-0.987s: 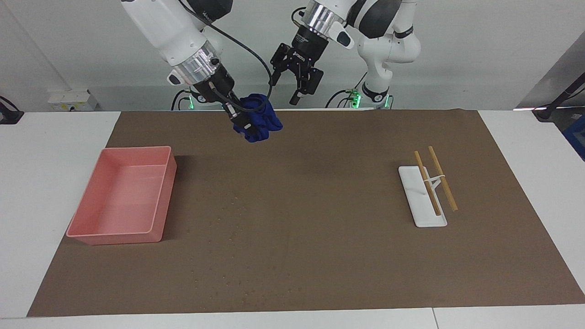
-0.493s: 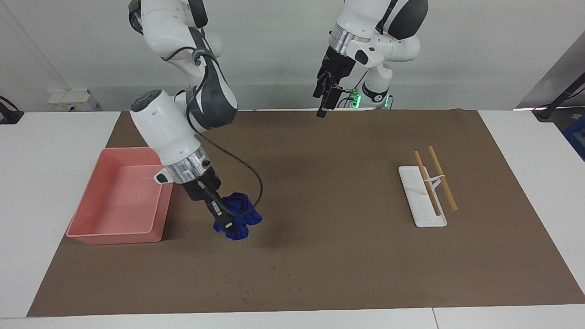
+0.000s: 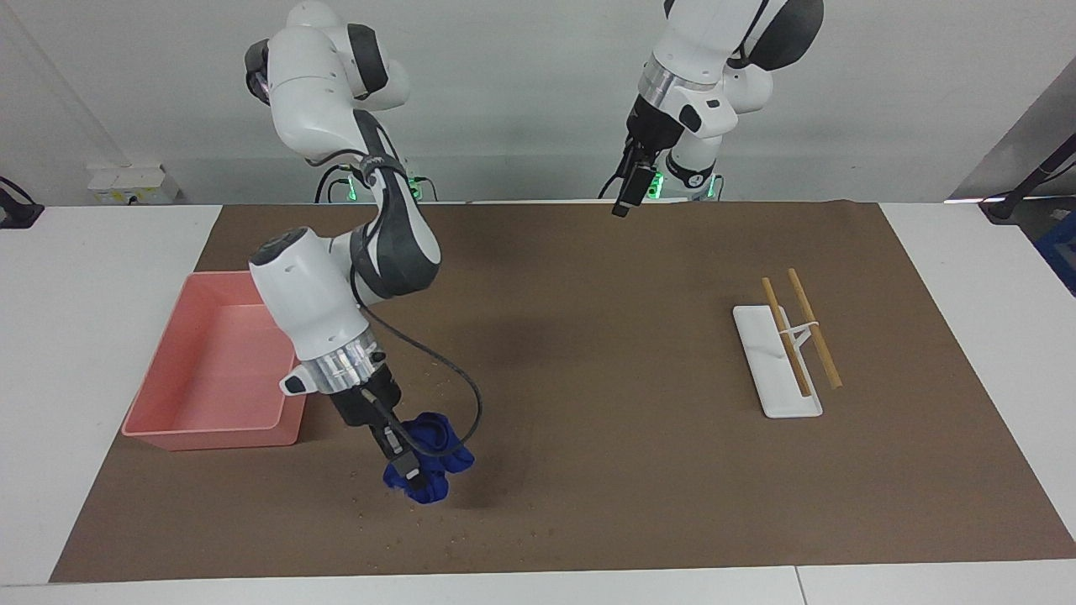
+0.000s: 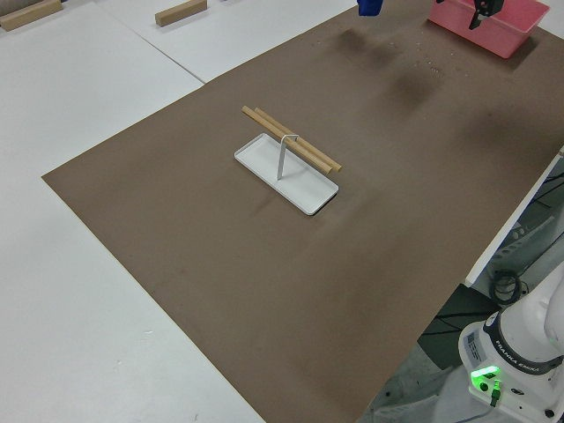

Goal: Wipe water with towel using both arms
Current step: 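Carry the towel away with the right gripper while the left gripper withdraws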

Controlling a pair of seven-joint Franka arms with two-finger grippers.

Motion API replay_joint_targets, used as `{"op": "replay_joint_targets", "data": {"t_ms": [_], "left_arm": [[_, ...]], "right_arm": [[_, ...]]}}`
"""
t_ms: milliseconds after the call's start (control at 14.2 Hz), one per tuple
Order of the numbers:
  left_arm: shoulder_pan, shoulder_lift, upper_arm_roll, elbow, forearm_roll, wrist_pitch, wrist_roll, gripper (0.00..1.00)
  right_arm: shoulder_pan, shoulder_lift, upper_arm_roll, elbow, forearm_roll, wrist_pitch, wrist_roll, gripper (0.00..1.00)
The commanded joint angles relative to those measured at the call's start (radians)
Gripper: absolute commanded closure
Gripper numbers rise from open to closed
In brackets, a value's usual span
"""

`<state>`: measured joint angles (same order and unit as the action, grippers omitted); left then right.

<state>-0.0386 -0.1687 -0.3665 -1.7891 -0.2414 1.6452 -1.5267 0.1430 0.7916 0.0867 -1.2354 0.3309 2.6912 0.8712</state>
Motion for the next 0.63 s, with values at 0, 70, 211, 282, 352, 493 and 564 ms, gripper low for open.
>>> {"op": "replay_joint_targets", "data": {"t_ms": [0,70,211,282,352,493,564], "left_arm": [[0.078,-0.026,-0.003,-0.007,0.047,-0.064,0.161,0.0],[0.121,-0.026,0.0,-0.007,0.048,-0.07,0.251,0.0],[0.169,-0.026,0.003,-0.006,0.085,-0.102,0.434,0.0],[0.193,-0.028,0.008,-0.006,0.112,-0.113,0.533,0.0],[0.212,-0.029,0.017,-0.007,0.116,-0.128,0.615,0.0],[0.246,-0.029,0.031,-0.007,0.142,-0.125,0.756,0.0],[0.262,-0.029,0.032,-0.007,0.148,-0.125,0.83,0.0]], "right_arm": [[0.007,0.014,0.01,-0.049,-0.01,0.038,-0.018,1.0],[0.004,-0.017,0.01,-0.118,-0.01,0.035,-0.018,1.0],[0.001,-0.074,0.008,-0.257,-0.012,0.035,-0.029,1.0],[0.001,-0.097,0.008,-0.307,-0.012,0.033,-0.031,1.0],[0.001,-0.116,0.008,-0.355,-0.013,0.033,-0.046,1.0],[0.012,-0.152,0.01,-0.441,-0.013,0.033,-0.08,1.0],[0.013,-0.167,0.01,-0.478,-0.013,0.033,-0.078,1.0]]}}
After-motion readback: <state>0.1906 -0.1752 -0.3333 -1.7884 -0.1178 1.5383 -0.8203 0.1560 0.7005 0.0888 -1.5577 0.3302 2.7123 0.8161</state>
